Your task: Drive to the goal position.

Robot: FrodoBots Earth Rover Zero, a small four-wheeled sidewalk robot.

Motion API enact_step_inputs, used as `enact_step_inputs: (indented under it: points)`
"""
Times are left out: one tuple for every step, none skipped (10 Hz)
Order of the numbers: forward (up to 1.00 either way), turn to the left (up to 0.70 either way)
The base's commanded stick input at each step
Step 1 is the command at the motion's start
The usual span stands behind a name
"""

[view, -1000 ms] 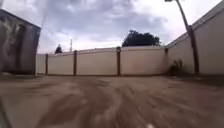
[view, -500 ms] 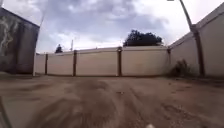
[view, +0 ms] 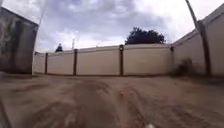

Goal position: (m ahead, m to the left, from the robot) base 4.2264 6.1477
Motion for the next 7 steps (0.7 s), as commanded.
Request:
enact_step_inputs:
  points:
    - [0.70,0.00]
    - [0.70,0.02]
    - [0.70,0.08]
    - [0.70,0.18]
    - [0.70,0.01]
    - [0.70,0.00]
    - [0.70,0.00]
